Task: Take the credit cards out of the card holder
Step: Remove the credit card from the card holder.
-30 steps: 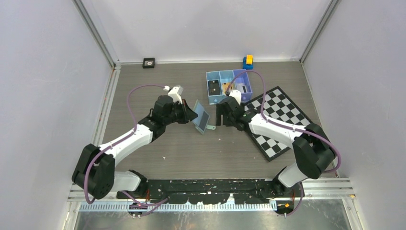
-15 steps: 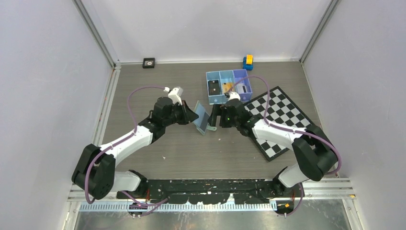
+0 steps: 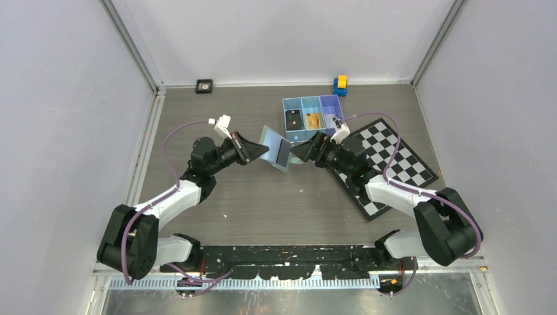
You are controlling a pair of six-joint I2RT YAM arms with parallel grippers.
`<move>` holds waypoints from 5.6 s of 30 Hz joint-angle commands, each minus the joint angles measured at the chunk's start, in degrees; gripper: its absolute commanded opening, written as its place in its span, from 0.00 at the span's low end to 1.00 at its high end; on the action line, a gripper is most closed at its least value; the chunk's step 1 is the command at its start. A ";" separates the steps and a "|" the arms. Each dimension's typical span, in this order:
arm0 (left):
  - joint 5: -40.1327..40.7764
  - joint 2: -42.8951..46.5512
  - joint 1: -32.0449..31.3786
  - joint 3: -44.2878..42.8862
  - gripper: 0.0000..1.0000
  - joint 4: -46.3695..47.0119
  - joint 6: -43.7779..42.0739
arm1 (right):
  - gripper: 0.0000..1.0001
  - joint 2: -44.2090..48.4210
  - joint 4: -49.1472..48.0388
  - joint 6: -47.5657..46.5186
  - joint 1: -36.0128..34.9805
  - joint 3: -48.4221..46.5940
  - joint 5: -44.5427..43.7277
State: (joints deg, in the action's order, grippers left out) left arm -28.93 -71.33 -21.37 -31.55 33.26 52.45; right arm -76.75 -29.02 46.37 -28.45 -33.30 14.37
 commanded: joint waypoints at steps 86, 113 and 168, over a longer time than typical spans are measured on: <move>-4.30 -9.62 -3.99 -12.33 0.21 -13.86 -7.59 | 0.01 -7.95 -19.93 7.54 1.39 -1.64 17.69; -17.50 -13.70 -1.49 -7.66 0.21 15.96 8.55 | 0.01 -12.80 -37.28 18.23 1.71 -1.21 24.29; -18.53 -16.52 1.59 -8.59 0.15 9.51 9.42 | 0.00 -15.11 -37.36 19.24 1.86 -2.24 24.90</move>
State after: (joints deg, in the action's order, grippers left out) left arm -45.28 -87.50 -19.53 -38.09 43.86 62.70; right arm -92.62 -58.57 63.66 -25.98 -34.52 37.08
